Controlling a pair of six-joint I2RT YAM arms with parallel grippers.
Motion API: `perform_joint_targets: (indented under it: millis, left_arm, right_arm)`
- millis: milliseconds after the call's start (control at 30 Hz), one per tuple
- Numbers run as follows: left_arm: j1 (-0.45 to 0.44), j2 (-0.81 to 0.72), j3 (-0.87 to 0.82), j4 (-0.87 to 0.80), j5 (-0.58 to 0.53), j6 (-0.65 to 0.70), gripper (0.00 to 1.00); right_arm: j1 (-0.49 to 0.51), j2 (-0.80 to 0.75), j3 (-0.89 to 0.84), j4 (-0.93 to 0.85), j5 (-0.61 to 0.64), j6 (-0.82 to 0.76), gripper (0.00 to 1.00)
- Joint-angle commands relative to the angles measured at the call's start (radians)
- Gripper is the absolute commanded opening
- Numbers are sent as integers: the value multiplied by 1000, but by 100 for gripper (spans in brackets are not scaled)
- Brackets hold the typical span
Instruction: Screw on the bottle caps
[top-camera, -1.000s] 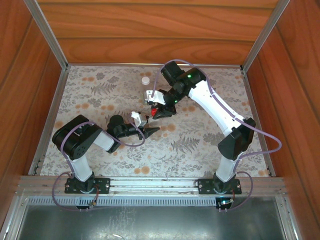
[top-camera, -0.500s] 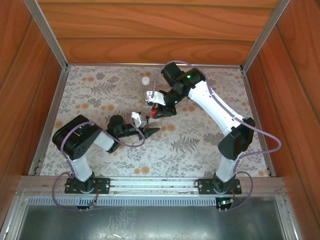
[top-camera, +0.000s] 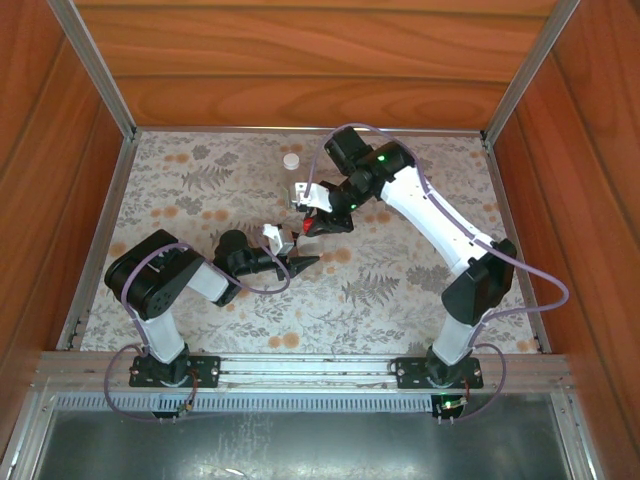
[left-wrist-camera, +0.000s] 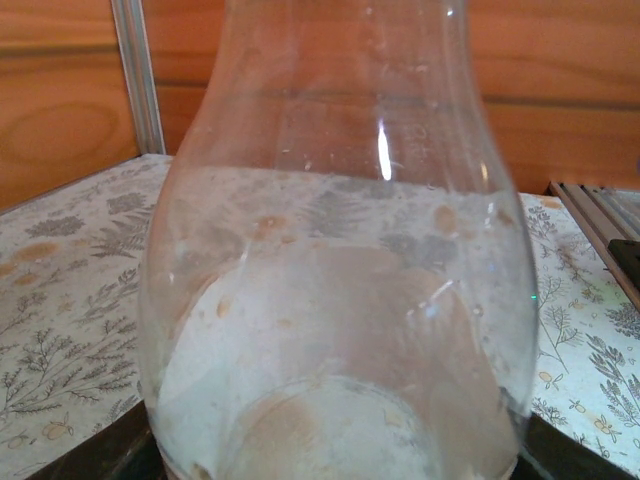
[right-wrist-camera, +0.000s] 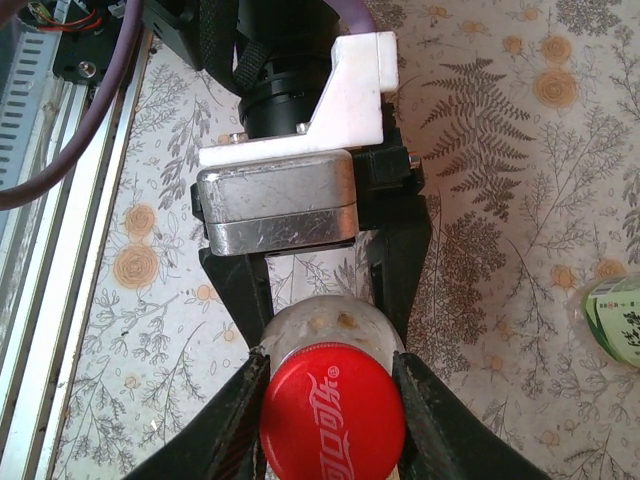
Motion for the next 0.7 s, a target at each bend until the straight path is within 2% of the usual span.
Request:
perform_joint_targets:
  millis: [0, 233, 667]
  left_arm:
    - [15, 50, -33, -206, -14, -6, 57]
    - [15, 49, -32, -208, -13, -8, 57]
    - [15, 48, -30, -211, -14, -9, 57]
  right_arm:
    - [7, -28, -43, -22, 58, 19, 34]
    - [30, -53, -83, 25, 128, 67, 41]
    - [77, -55, -96, 62, 229, 201, 39]
